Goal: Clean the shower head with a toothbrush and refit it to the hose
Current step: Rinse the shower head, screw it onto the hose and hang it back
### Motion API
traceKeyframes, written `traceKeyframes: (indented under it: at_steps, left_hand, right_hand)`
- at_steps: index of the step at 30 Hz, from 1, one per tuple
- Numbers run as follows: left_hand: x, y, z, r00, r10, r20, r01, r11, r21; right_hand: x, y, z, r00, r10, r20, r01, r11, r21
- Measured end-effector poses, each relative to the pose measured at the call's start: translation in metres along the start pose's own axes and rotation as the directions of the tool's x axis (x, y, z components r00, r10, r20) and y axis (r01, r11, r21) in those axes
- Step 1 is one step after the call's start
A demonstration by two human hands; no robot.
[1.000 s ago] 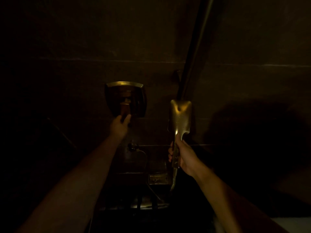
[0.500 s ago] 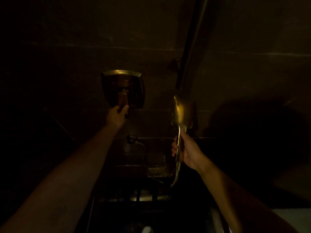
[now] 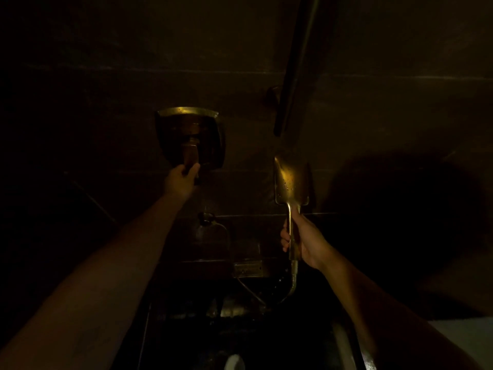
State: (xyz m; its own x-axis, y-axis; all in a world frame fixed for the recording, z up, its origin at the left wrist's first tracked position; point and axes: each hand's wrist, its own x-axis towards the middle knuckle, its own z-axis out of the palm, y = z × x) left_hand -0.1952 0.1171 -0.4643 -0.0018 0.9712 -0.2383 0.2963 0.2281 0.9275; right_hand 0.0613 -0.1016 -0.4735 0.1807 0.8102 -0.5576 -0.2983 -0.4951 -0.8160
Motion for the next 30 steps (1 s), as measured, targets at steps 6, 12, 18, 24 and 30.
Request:
traceKeyframes:
  at_steps: [6, 12, 18, 24, 30]
  left_hand:
    - [-0.003, 0.0, 0.004, 0.999, 0.014, -0.043, -0.012, 0.999, 0.045]
    - [-0.005, 0.0, 0.001, 0.999, 0.027, -0.025, -0.026, 0.999, 0.039]
    - [-0.007, -0.002, 0.002, 0.999, 0.024, -0.028, -0.023, 1.0, 0.016]
    - [-0.007, -0.001, 0.002, 0.999, 0.008, -0.032, -0.008, 1.0, 0.02]
    - [-0.007, -0.002, -0.002, 1.0, 0.025, -0.013, -0.025, 1.0, 0.008]
  right_hand:
    - [-0.001, 0.005, -0.019, 1.0, -0.003, 0.005, 0.003, 1.0, -0.017]
    - [0.003, 0.019, -0.031, 0.996, 0.075, -0.043, -0.077, 0.996, -0.043]
    - [0.005, 0.028, -0.033, 0.994, 0.1, -0.037, -0.102, 0.993, -0.055]
    - [0.008, 0.032, -0.029, 0.995, 0.102, -0.022, -0.103, 0.991, -0.085]
    - [0.009, 0.029, -0.023, 0.996, 0.086, -0.009, -0.087, 0.989, -0.117]
